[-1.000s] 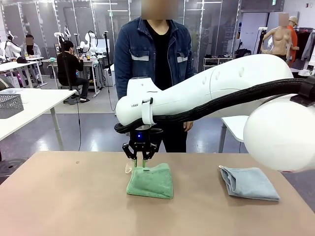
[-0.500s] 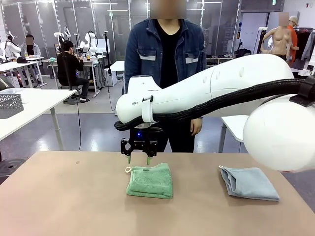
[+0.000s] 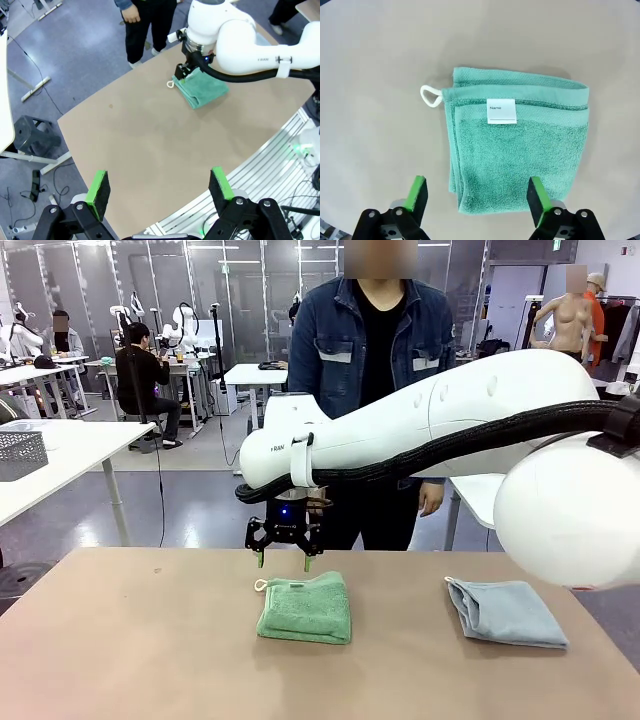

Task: Fold the towels and place them in the basket.
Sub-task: When a person lays out a Towel with hook on the table, fold it in half twice, then stack the folded Towel with hook on the right side of the table.

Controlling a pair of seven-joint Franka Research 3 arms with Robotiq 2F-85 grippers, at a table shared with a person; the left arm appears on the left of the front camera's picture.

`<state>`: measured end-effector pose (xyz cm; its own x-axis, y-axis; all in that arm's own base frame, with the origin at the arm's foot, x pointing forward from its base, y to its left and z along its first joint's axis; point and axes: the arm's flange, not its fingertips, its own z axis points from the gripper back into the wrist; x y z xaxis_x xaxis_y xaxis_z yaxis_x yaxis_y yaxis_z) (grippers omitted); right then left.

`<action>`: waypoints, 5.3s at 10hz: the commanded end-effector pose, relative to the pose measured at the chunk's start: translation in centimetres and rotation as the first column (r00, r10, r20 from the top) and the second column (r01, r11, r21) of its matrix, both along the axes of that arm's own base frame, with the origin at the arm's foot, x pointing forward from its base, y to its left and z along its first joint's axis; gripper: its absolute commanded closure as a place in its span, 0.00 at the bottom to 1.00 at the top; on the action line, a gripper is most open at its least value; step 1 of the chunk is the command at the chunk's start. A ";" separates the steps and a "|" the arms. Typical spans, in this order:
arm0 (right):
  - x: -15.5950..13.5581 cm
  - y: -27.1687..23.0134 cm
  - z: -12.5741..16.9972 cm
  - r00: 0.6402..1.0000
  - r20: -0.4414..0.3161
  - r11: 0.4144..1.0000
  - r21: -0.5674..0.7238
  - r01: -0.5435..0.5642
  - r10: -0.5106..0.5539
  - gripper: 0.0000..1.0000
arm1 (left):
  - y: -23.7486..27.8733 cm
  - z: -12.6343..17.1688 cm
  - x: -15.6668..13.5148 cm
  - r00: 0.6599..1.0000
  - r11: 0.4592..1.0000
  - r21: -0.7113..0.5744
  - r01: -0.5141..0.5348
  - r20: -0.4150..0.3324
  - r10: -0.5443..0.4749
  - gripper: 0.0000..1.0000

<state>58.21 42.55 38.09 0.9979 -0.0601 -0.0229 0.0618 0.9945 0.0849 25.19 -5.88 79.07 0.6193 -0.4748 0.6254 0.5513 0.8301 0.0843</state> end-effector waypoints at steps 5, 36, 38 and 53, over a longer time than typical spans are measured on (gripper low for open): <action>0.0 0.0 0.0 1.000 0.000 1.000 0.002 0.000 0.000 0.00 | 0.0 0.0 0.0 1.000 1.000 0.005 0.003 0.002 -0.003 0.00; -3.8 -20.0 -12.9 0.989 0.099 0.700 0.714 0.009 -0.114 0.00 | 0.0 0.0 0.0 1.000 1.000 0.005 0.003 0.002 -0.003 0.00; -3.7 -19.7 -13.2 0.989 0.099 0.701 0.713 0.007 -0.111 0.00 | 0.0 0.0 0.0 1.000 1.000 0.005 0.003 0.002 -0.003 0.00; -3.6 -19.3 -12.1 0.989 0.095 0.693 0.721 0.009 -0.111 1.00 | 0.0 0.0 0.0 1.000 1.000 0.005 0.003 0.002 -0.003 0.00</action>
